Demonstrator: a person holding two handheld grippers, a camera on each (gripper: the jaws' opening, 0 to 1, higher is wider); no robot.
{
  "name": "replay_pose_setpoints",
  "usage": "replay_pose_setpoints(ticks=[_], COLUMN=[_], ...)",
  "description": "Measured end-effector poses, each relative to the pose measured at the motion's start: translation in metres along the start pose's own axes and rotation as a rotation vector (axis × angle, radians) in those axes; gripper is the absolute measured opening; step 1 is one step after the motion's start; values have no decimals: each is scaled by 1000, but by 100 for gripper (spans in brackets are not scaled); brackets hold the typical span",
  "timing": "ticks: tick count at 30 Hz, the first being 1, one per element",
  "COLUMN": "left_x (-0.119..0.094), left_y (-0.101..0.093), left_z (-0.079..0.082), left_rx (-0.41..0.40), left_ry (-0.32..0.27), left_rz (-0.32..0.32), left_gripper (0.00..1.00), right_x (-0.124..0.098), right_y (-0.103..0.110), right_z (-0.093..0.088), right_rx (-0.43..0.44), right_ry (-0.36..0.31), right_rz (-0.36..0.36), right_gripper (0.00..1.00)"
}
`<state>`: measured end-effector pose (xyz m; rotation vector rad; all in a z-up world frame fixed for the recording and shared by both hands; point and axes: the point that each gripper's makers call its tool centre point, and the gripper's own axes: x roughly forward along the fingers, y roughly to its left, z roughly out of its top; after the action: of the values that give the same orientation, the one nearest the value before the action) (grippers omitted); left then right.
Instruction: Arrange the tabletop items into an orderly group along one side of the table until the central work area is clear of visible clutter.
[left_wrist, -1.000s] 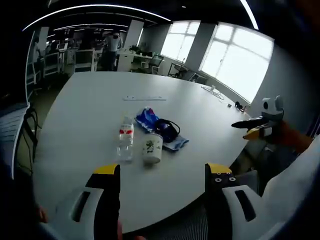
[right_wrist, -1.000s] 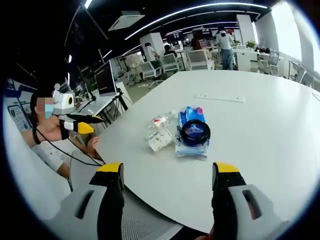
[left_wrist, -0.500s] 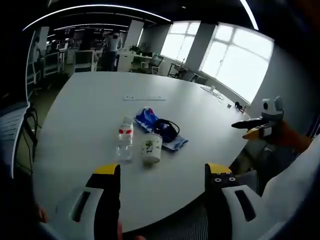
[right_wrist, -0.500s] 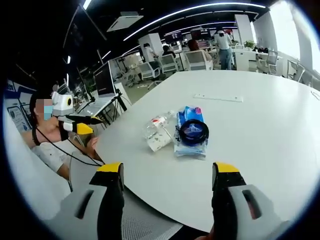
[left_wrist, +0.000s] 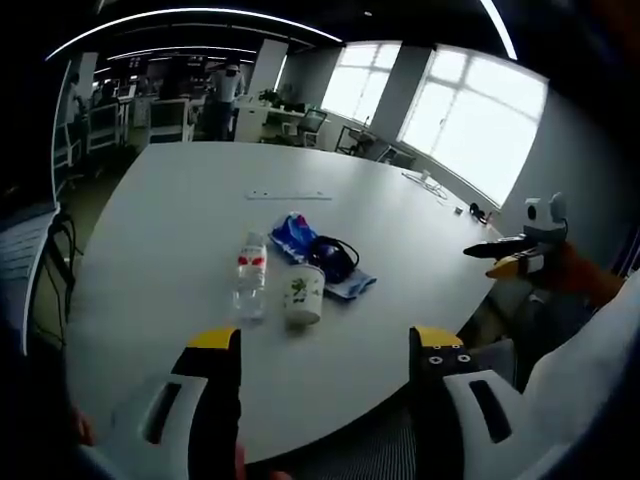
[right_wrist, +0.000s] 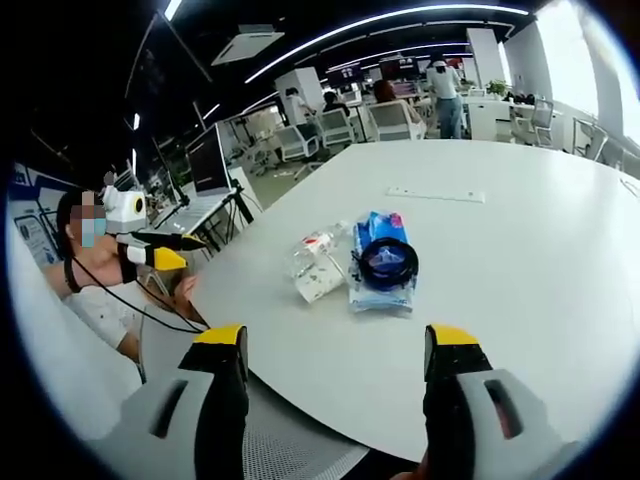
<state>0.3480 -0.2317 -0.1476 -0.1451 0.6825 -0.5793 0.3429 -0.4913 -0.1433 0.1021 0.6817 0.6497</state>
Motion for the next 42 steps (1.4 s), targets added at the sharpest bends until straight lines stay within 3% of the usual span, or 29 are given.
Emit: replay_pose_setpoints(ticks=[23, 42], left_x=[3, 19], left_y=[6, 19], left_z=[0, 16], left_rx=[-12, 3], left_ry=[4, 8], left_rz=[6, 1], left_gripper=[67, 66], right_x=[-4, -8], right_y=[-3, -5], right_z=[-4, -8], right_rx=[15, 26], right_ry=[-5, -5], right_rz=[-16, -30], right_gripper=[71, 71])
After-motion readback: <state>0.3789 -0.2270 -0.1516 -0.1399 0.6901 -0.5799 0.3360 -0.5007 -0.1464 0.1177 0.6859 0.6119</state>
